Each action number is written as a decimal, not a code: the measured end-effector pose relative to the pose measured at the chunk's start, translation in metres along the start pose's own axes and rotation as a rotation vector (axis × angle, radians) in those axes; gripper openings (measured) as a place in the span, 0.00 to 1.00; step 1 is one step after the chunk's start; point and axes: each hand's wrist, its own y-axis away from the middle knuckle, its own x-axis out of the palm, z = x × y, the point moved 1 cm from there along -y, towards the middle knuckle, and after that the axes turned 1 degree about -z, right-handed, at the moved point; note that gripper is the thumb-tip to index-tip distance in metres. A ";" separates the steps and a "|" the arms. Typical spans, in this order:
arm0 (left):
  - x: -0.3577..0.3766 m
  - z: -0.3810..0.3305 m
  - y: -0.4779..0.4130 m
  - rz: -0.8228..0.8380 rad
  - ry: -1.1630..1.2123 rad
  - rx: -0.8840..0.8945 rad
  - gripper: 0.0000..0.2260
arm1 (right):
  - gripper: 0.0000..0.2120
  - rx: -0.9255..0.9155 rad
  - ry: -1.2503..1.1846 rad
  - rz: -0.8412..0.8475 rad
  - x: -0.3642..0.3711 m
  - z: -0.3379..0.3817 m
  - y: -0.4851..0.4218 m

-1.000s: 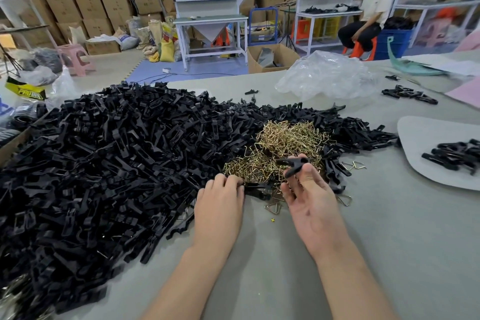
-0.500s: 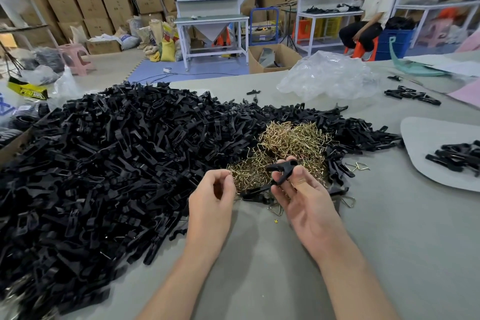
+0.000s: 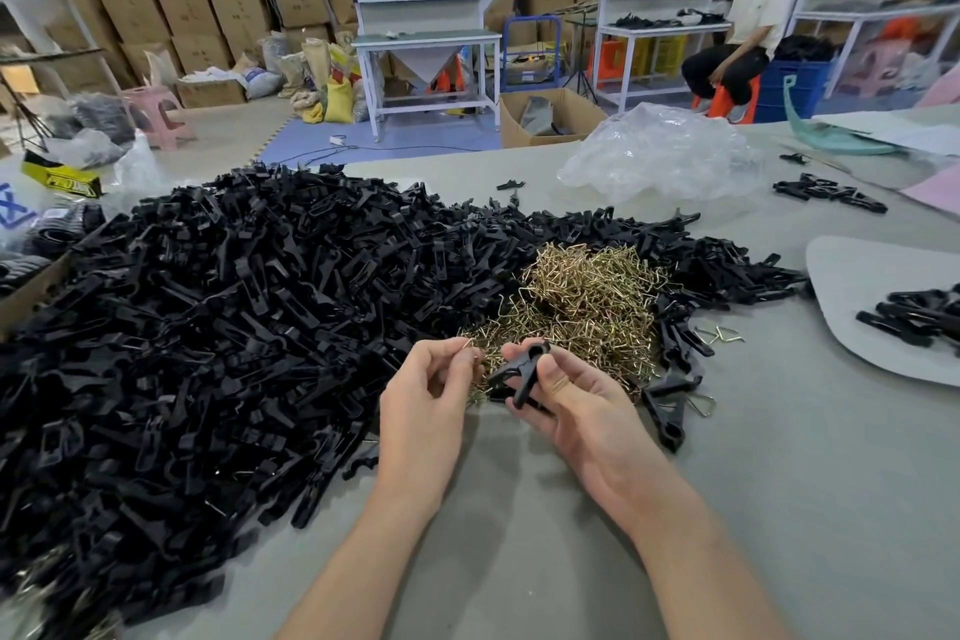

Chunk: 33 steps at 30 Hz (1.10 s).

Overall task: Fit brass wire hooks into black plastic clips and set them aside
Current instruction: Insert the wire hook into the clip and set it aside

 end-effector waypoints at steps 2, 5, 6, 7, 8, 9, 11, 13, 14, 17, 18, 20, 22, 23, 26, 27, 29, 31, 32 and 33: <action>0.000 -0.001 0.000 0.015 0.020 -0.005 0.03 | 0.12 -0.003 0.010 -0.002 0.001 0.000 0.001; -0.001 -0.004 0.001 0.016 0.100 -0.037 0.04 | 0.10 -0.014 0.009 -0.023 0.000 0.002 0.002; 0.000 -0.006 0.002 0.020 0.150 -0.062 0.04 | 0.10 -0.018 -0.013 -0.039 -0.001 0.002 0.002; 0.001 -0.008 0.004 0.030 0.214 -0.092 0.05 | 0.10 -0.021 -0.049 -0.057 -0.002 0.002 0.001; 0.003 -0.011 0.007 0.047 0.277 -0.117 0.06 | 0.11 -0.025 -0.091 -0.070 -0.003 0.003 0.000; 0.006 -0.014 0.009 0.070 0.327 -0.133 0.08 | 0.11 -0.030 -0.128 -0.077 -0.004 0.003 -0.001; 0.012 -0.019 0.016 0.111 0.377 -0.153 0.09 | 0.12 -0.046 -0.175 -0.068 -0.004 0.002 -0.002; 0.019 -0.021 0.021 0.131 0.402 -0.194 0.08 | 0.12 -0.070 -0.195 -0.040 -0.004 0.001 -0.001; 0.022 -0.021 0.023 0.134 0.418 -0.228 0.08 | 0.12 -0.085 -0.196 -0.021 -0.004 0.001 -0.001; 0.026 -0.023 0.026 0.133 0.502 -0.356 0.10 | 0.10 -0.122 -0.197 0.010 -0.004 0.000 -0.001; 0.026 -0.023 0.026 0.133 0.540 -0.398 0.10 | 0.10 -0.130 -0.194 0.012 -0.004 0.000 -0.001; 0.025 -0.024 0.026 0.134 0.601 -0.470 0.12 | 0.10 -0.141 -0.181 0.014 -0.004 -0.001 0.000; 0.025 -0.023 0.026 0.121 0.655 -0.532 0.12 | 0.10 -0.150 -0.151 0.025 -0.004 -0.001 0.000; 0.026 -0.022 0.026 0.114 0.676 -0.559 0.10 | 0.11 -0.156 -0.118 0.031 -0.003 -0.001 0.001; 0.026 -0.020 0.027 0.100 0.711 -0.614 0.08 | 0.13 -0.197 0.024 0.042 0.000 -0.002 0.002; 0.026 -0.019 0.027 0.096 0.725 -0.621 0.08 | 0.12 -0.216 0.067 0.040 0.000 -0.003 0.003; 0.025 -0.018 0.027 0.097 0.741 -0.619 0.08 | 0.11 -0.237 0.131 0.026 0.001 -0.003 0.003; 0.025 -0.019 0.026 0.108 0.738 -0.609 0.08 | 0.10 -0.244 0.170 0.020 0.001 -0.004 0.004; 0.025 -0.019 0.026 0.109 0.729 -0.607 0.09 | 0.11 -0.244 0.177 0.019 0.000 -0.004 0.004; 0.025 -0.019 0.026 0.107 0.714 -0.603 0.09 | 0.11 -0.246 0.188 0.016 0.000 -0.004 0.004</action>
